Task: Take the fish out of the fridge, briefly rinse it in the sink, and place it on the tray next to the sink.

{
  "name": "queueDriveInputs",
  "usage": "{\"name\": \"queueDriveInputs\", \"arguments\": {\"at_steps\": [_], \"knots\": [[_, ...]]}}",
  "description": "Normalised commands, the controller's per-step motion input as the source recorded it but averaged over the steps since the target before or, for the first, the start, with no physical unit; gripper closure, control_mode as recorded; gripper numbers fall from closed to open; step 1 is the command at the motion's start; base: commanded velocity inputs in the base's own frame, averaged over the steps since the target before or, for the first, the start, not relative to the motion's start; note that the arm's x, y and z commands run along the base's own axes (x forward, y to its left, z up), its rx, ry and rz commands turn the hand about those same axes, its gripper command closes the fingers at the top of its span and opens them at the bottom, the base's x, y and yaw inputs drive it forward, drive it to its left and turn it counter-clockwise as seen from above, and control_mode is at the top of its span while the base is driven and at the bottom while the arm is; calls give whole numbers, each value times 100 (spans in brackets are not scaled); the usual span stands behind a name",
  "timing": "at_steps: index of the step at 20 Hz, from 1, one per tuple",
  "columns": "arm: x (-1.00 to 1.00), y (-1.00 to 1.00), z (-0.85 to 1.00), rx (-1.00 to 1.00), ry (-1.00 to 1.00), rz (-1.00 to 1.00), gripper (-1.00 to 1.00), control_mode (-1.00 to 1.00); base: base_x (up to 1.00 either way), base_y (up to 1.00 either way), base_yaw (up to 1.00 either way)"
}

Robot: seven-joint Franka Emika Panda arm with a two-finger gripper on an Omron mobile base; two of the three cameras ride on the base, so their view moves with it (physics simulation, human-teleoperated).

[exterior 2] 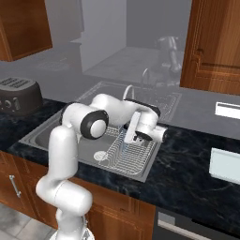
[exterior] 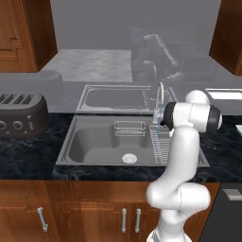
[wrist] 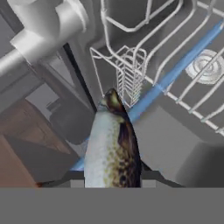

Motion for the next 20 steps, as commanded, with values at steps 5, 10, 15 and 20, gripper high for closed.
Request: {"name": "queueDriveInputs", "arguments": {"at_steps": [5, 10, 15, 20], "knots": [[-100, 32, -26, 0, 0, 11, 100, -100, 0, 0, 0], [-100, 41, -2, 0, -2, 6, 100, -100, 0, 0, 0], [-100, 21, 95, 0, -17, 0, 100, -100, 0, 0, 0], [-95, 14, 100, 0, -22, -3, 100, -100, 0, 0, 0]]}}
